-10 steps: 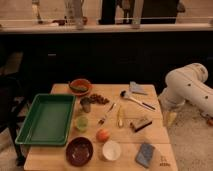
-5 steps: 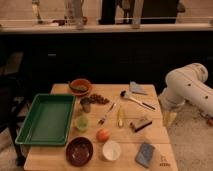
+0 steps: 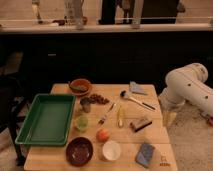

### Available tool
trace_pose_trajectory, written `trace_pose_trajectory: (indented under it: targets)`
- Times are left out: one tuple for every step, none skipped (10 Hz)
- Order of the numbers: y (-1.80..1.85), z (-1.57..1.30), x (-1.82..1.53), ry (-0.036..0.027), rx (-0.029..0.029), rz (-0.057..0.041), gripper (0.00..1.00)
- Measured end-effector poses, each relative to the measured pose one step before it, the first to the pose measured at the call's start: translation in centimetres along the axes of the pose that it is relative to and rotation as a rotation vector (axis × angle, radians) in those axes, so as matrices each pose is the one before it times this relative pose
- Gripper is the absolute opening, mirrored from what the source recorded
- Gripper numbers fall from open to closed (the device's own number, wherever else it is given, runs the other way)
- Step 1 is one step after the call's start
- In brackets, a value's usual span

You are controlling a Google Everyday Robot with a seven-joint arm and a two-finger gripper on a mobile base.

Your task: Place fork in purple bowl

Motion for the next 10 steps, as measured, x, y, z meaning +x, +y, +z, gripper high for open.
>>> trace_pose_trajectory:
  targets:
    - [-0.004, -0.001, -0.006, -0.00012, 0.00006, -0.00005, 0.80]
    - [-0.001, -0.001, 0.000, 0.00001, 0.00002, 0.00006, 0.80]
    - [-0.001, 0.001, -0.003, -0.00003, -0.00001, -0.00009, 0.80]
    - [0.001, 0.002, 0.000, -0.00004, -0.00003, -0.00001, 0.80]
    - [0.000, -0.002, 0.005, 0.00009, 0.00001, 0.00005, 0.80]
    - [0.004, -0.005, 0.005, -0.00051, 0.00019, 0.00047, 0.80]
    - [-0.024, -0.080, 0.083, -0.00570, 0.00585, -0.00449, 0.80]
    - [0.262, -0.319, -0.422, -0.03737, 0.01352, -0.03089, 0.80]
    - [0.315, -0.264, -0.603, -0.04304, 0.01244, -0.05144, 0.80]
    - [0.046, -0.111, -1.065, -0.02428, 0.01064, -0.04697, 0.80]
